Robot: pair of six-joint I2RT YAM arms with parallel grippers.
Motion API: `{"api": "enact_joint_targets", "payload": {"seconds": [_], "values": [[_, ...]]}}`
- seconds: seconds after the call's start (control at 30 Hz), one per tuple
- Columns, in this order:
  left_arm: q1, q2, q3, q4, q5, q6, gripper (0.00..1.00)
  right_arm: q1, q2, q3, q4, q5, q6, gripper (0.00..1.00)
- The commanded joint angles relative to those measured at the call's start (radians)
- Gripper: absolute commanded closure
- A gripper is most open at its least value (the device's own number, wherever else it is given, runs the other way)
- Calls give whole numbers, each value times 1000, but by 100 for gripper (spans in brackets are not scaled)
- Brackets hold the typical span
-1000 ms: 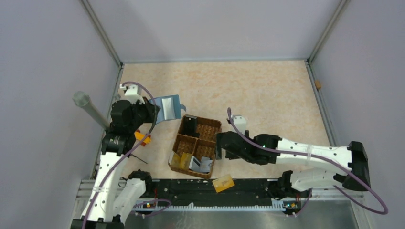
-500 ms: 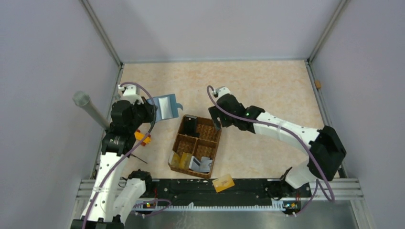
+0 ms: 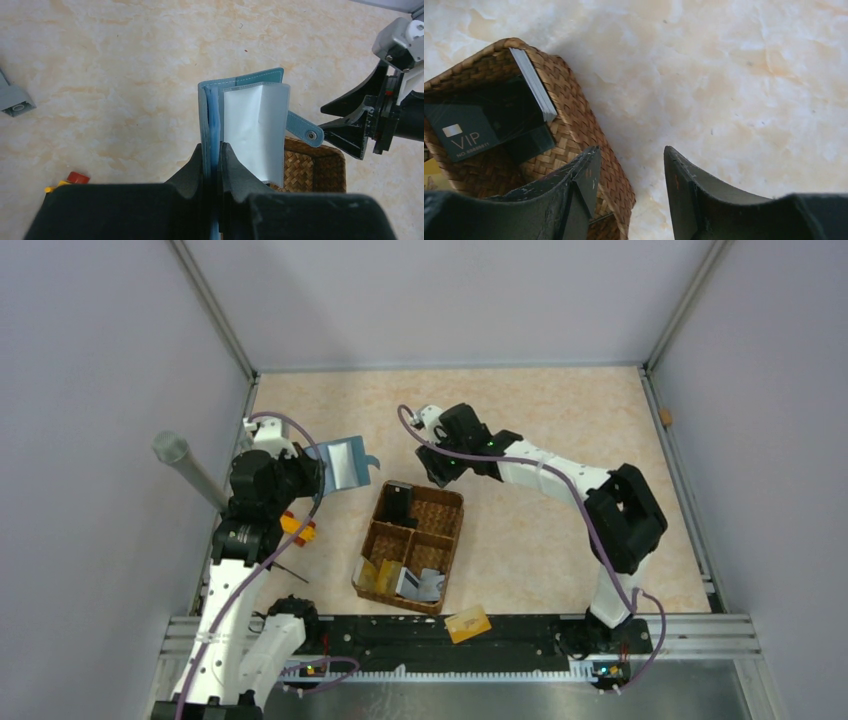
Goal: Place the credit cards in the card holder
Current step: Move the storage box to the center of the board.
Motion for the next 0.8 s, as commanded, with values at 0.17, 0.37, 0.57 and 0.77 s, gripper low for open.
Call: {"api": "enact_joint_targets", "payload": {"seconds": [0.17, 0.37, 0.57, 0.77], "values": [[17, -7, 7, 41, 14, -3, 100, -2, 84, 87, -18, -216, -67, 55], [19, -1, 7, 41, 24, -6, 100, -2, 109, 83, -13, -231, -67, 65], [21, 3, 7, 41, 26, -6, 100, -2, 108, 74, -5, -244, -65, 73], [24, 6, 7, 42, 30, -7, 100, -1, 98, 43, 13, -242, -58, 85]]}}
